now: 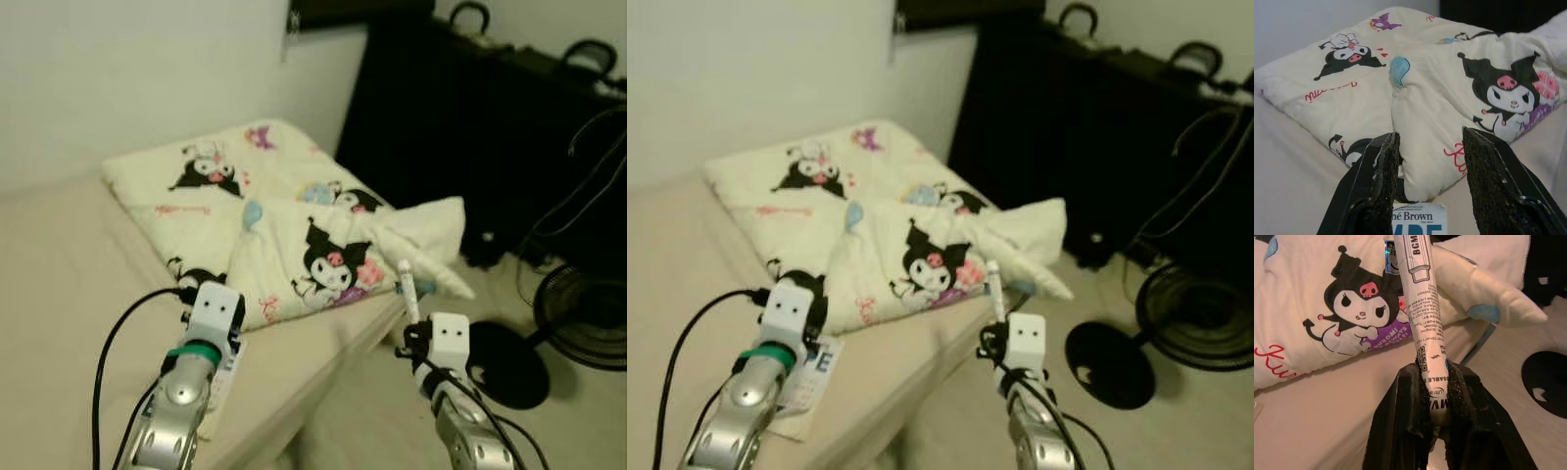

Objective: Clean up the room

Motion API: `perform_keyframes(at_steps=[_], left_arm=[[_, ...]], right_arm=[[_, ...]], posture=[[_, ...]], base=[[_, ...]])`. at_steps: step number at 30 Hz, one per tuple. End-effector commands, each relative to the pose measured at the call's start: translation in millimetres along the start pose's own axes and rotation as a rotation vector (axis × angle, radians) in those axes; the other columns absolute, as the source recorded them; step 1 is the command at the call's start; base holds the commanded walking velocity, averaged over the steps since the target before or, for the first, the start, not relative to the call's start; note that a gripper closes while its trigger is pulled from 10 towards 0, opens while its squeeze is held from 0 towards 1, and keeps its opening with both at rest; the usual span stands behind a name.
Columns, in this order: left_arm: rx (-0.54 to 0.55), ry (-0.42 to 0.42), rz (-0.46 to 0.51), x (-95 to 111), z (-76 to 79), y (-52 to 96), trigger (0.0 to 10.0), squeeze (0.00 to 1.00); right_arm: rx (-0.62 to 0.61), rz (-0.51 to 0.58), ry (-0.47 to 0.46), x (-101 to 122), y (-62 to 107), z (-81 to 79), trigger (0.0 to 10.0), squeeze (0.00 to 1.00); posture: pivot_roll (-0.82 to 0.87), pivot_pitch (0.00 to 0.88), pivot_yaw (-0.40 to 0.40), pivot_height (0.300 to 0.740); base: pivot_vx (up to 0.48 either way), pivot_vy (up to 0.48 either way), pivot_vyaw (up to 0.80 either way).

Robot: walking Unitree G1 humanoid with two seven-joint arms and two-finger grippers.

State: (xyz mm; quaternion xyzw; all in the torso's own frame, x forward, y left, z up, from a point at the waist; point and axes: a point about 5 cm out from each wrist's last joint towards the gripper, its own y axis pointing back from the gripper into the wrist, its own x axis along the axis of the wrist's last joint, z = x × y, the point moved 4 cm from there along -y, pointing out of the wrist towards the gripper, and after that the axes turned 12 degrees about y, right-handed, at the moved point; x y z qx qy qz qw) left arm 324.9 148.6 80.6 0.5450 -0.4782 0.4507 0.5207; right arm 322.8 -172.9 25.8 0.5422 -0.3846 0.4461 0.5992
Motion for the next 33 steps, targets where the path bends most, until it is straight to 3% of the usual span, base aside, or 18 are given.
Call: perform_keyframes(at_steps=[1,33], left_arm=[[0.001,0.004,-0.031,-7.7,0.2,2.0,10.0,0.00],[0.007,0.017,-0.034,-10.6,1.2,1.5,10.0,0.00]], right_arm=[[-0.011,-0.029,-0.007,-7.4,2.0,4.0,10.0,0.00],[-0.014,-0.034,-0.013,-7.5,-0.8,5.5,10.0,0.00]], posture=[[0.12,0.000,-0.041,0.740],[0.11,0.000,-0.053,0.740]], base=[[0.000,0.000,-0.80],[0.000,0.000,-0.80]])
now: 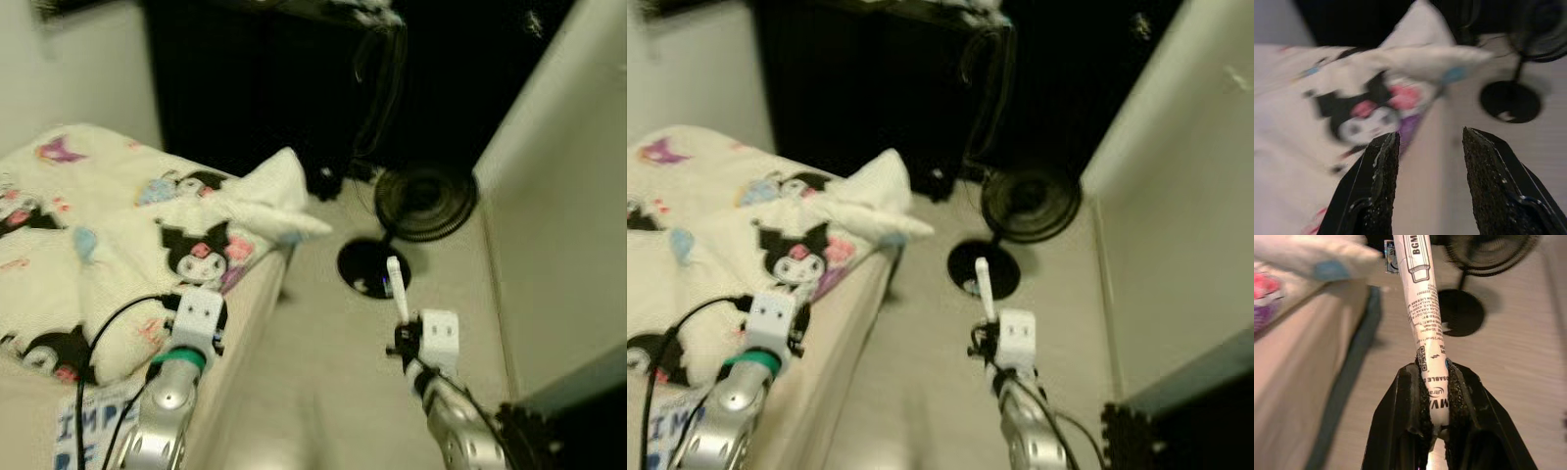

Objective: Clean up the room

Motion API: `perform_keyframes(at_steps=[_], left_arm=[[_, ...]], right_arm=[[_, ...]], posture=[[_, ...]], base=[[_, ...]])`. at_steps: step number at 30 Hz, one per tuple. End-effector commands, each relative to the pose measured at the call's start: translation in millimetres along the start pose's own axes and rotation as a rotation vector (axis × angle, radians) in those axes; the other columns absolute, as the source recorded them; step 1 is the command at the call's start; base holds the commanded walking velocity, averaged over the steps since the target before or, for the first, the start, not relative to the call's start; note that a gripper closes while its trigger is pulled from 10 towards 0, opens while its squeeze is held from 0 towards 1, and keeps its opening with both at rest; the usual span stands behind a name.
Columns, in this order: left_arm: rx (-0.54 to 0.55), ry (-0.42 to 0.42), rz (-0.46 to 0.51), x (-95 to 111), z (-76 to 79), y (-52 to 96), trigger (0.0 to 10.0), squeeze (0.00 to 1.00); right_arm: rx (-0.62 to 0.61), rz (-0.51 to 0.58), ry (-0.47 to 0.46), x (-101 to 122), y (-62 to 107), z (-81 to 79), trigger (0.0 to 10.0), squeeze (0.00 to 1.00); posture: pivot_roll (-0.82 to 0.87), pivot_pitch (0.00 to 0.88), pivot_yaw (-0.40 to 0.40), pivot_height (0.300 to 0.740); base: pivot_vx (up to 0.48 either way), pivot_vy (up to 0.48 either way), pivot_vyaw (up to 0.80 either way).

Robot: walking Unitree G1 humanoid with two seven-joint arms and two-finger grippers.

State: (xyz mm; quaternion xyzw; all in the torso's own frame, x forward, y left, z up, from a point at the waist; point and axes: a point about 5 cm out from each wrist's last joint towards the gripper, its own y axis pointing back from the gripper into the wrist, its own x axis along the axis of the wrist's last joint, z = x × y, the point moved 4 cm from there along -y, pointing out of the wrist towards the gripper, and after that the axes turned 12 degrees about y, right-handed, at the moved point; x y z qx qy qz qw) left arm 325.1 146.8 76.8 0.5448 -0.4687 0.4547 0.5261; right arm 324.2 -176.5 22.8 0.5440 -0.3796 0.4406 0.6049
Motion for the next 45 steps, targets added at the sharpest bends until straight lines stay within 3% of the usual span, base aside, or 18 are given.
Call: perform_keyframes(at_steps=[1,30,45], left_arm=[[0.001,-0.002,-0.023,-7.1,-0.7,2.0,10.0,0.00],[0.003,0.003,-0.025,-7.7,1.4,1.0,10.0,0.00],[0.003,-0.028,-0.011,5.5,-12.2,-10.4,10.0,0.00]], right_arm=[[-0.009,-0.016,-0.016,-4.6,1.1,2.0,10.0,0.00],[0.006,-0.021,-0.009,-4.8,-0.1,1.1,10.0,0.00],[0.011,0.009,-0.044,7.2,-9.3,-19.7,10.0,0.00]], posture=[[0.12,0.000,-0.057,0.740],[0.12,0.000,-0.062,0.740],[0.14,0.000,0.002,0.740]], base=[[0.000,0.000,-0.80],[0.000,0.000,-0.80],[0.000,0.000,-0.80]])
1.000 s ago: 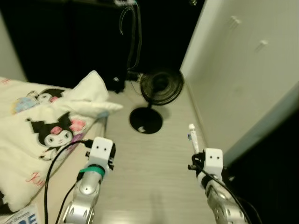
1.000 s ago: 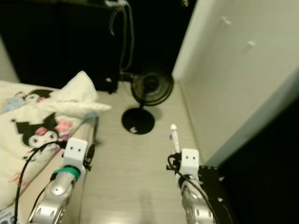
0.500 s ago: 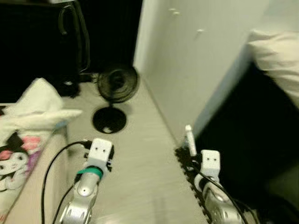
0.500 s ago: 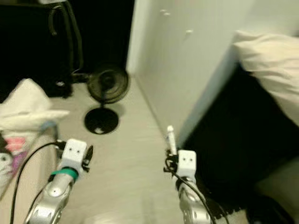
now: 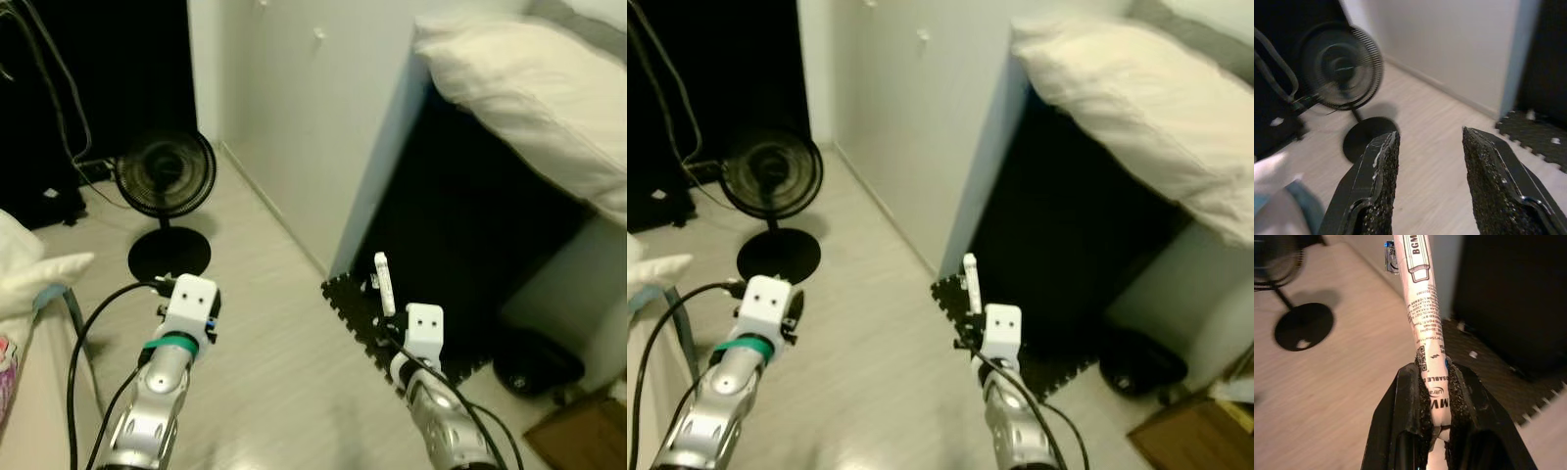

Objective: Clean up the room

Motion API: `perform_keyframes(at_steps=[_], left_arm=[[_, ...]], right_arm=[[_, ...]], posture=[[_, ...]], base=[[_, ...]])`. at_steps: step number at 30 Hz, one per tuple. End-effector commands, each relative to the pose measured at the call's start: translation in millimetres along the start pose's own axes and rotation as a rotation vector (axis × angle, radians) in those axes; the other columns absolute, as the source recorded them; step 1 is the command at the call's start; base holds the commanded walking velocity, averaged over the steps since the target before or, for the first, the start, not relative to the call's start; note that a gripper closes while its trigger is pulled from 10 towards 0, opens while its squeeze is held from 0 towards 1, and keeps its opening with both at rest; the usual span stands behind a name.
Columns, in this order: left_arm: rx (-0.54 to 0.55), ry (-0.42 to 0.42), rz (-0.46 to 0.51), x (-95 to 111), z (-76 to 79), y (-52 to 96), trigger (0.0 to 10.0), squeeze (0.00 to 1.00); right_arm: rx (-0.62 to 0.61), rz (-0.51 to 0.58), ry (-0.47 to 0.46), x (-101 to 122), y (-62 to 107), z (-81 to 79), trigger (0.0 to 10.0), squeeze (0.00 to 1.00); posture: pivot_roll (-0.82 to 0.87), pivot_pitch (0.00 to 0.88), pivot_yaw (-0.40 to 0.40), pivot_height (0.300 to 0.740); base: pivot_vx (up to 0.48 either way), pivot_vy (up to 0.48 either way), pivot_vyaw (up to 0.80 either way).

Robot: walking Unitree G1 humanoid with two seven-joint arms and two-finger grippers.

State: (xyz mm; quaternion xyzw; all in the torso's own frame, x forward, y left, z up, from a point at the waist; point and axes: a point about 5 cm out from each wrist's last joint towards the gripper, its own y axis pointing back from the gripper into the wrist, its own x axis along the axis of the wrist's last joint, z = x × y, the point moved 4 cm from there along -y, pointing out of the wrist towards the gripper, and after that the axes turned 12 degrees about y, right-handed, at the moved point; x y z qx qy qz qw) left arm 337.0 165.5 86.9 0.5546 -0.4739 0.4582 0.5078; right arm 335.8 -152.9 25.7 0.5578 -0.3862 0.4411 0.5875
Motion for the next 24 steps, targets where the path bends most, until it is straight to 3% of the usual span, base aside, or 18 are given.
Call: perform_keyframes(at_steps=[1,9,18,24], left_arm=[[-0.026,0.000,-0.027,-5.5,7.0,0.3,10.0,0.00],[-0.001,-0.015,-0.028,-9.0,-5.0,-2.7,10.0,0.00],[0.041,-0.015,-0.014,-12.2,-6.7,-2.6,10.0,0.00],[0.062,0.001,-0.006,-12.2,-6.2,-0.8,10.0,0.00]], right_arm=[[-0.020,-0.003,-0.011,-2.0,0.4,3.2,10.0,0.00],[-0.013,0.014,0.018,0.1,0.4,-11.2,10.0,0.00],[0.020,0.036,0.088,7.0,-1.6,-7.4,10.0,0.00],[0.032,0.061,0.126,14.2,-3.3,-3.2,10.0,0.00]], posture=[[0.14,0.000,0.002,0.740],[0.12,0.000,-0.049,0.740],[0.11,0.000,-0.136,0.740],[0.10,0.007,-0.127,0.740]], base=[[0.000,0.000,-0.80],[0.000,0.000,-0.80],[0.000,0.000,-0.80],[0.000,0.000,-0.80]])
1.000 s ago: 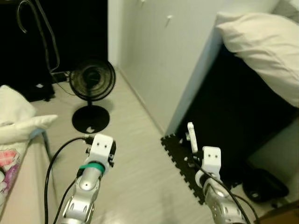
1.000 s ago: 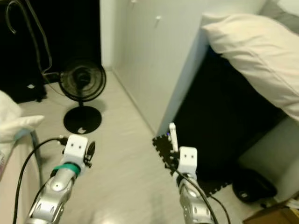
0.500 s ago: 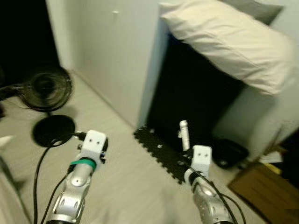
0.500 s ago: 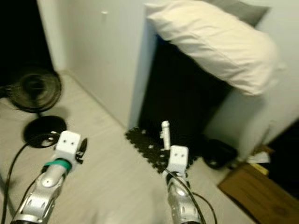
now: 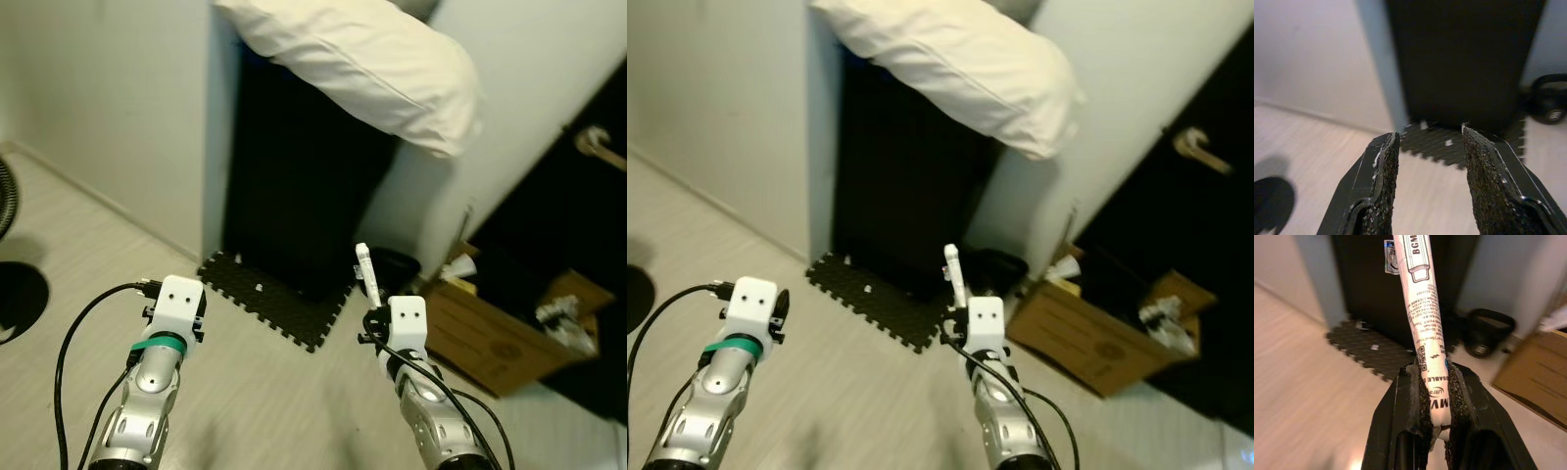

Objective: Clean up the room

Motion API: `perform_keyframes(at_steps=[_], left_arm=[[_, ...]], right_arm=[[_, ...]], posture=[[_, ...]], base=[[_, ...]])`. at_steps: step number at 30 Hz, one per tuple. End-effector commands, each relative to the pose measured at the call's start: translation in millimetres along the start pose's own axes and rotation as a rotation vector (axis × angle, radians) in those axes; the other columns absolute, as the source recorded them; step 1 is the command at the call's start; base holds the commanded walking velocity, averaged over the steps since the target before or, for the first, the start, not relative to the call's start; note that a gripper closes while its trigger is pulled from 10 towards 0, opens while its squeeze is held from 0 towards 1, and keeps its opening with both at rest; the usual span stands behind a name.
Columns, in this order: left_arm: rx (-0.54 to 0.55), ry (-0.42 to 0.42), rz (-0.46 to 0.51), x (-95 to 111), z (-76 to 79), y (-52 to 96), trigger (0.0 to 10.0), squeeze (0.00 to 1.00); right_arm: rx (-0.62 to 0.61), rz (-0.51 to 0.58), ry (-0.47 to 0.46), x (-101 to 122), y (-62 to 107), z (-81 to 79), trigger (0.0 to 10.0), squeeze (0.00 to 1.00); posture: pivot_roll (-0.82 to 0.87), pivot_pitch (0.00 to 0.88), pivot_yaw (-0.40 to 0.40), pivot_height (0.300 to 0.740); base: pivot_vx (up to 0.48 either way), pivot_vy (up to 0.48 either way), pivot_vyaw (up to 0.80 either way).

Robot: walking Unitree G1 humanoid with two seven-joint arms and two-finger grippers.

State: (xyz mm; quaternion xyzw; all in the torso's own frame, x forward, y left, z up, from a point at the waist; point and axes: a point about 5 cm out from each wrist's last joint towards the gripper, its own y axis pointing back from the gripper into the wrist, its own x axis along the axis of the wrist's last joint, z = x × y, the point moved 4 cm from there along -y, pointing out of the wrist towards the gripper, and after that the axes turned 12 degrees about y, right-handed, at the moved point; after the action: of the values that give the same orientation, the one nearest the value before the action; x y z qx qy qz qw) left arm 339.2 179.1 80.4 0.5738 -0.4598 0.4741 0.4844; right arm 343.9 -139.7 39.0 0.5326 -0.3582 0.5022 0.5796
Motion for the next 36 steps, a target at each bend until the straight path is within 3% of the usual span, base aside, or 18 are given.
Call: perform_keyframes(at_steps=[1,3,6,10,12,19,27,28,36], left_arm=[[-0.012,0.008,-0.011,-5.2,6.7,3.2,10.0,0.00],[-0.011,0.009,-0.009,-5.6,6.8,3.9,10.0,0.00],[-0.009,0.079,-0.005,-5.2,11.8,5.9,10.0,0.00],[-0.018,0.085,-0.004,-4.5,14.9,5.4,10.0,0.00],[-0.073,0.053,-0.002,-0.8,24.5,0.8,10.0,0.00],[-0.154,-0.005,0.010,9.6,31.7,-9.8,10.0,0.00],[-0.169,-0.001,0.021,14.6,30.7,-13.5,10.0,0.00],[-0.178,0.035,0.027,15.7,31.4,-12.6,10.0,0.00],[-0.181,0.081,0.020,8.3,31.6,-2.8,10.0,0.00]], right_arm=[[-0.018,-0.007,0.009,-3.0,1.0,8.2,10.0,0.00],[-0.022,-0.004,0.010,-2.5,1.2,9.2,10.0,0.00],[-0.046,-0.006,0.011,-5.8,3.4,14.4,10.0,0.00],[-0.059,-0.006,0.009,-6.2,3.8,16.7,10.0,0.00],[-0.095,0.000,-0.001,-5.0,3.4,21.2,10.0,0.00],[-0.155,-0.001,-0.030,-8.1,5.5,29.0,10.0,0.00],[-0.166,-0.010,-0.046,-12.0,8.1,29.3,10.0,0.00],[-0.164,-0.032,-0.051,-16.0,8.4,29.2,10.0,0.00],[-0.150,-0.075,-0.052,-25.8,10.2,28.5,10.0,0.00]], posture=[[0.10,0.007,-0.127,0.740],[0.10,0.007,-0.127,0.740],[0.10,0.000,-0.105,0.740],[0.10,0.000,-0.096,0.740],[0.11,0.002,-0.019,0.740],[0.13,0.000,0.051,0.740],[0.13,0.000,0.047,0.740],[0.13,0.000,0.027,0.740],[0.13,0.000,-0.007,0.740]], base=[[0.000,0.000,-0.80],[0.000,0.000,-0.80],[0.000,0.000,-0.80],[0.000,0.000,-0.80],[0.000,0.000,-0.80],[0.000,0.000,-0.80],[0.000,0.000,-0.80],[0.000,0.000,-0.59],[0.000,0.000,0.00]])
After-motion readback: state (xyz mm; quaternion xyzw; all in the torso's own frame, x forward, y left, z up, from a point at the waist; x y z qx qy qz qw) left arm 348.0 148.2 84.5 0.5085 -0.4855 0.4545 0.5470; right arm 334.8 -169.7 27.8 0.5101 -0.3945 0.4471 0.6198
